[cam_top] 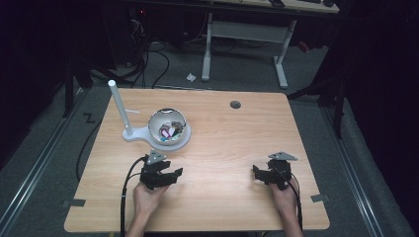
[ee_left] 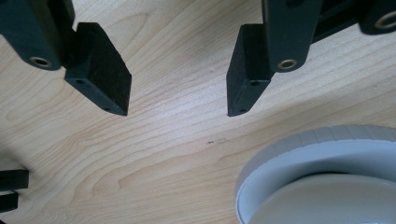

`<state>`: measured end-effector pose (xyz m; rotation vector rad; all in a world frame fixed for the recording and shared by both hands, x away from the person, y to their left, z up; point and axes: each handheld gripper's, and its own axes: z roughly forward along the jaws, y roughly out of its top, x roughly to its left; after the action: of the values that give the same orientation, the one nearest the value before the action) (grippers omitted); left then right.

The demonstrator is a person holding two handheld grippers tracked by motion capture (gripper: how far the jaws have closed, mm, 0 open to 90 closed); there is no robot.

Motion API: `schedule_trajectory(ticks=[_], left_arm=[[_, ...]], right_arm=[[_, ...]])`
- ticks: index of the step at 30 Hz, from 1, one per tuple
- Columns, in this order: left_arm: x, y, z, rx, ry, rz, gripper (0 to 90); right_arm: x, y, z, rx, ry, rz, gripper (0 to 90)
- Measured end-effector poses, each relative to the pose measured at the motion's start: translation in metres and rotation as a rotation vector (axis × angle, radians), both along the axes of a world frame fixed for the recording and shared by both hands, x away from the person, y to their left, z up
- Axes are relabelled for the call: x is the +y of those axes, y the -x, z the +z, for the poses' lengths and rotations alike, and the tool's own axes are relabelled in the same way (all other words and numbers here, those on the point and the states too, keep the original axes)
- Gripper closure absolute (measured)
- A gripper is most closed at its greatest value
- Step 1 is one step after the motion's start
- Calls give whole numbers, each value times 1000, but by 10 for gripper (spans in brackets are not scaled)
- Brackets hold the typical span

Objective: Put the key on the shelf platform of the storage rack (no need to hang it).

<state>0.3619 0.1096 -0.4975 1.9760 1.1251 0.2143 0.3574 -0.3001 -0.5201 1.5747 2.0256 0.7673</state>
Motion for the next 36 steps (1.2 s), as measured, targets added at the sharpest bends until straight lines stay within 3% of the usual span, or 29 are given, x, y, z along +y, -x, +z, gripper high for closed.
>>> schedule_trajectory(ticks=[21,36], left_arm=[[-16,0,-18,4,-82,-19,404],[-21,1,-26,-56,-130,9,402]], right_arm=[[0,0,0,0,1,0,151],[0,0,0,1,-2,-3,152]])
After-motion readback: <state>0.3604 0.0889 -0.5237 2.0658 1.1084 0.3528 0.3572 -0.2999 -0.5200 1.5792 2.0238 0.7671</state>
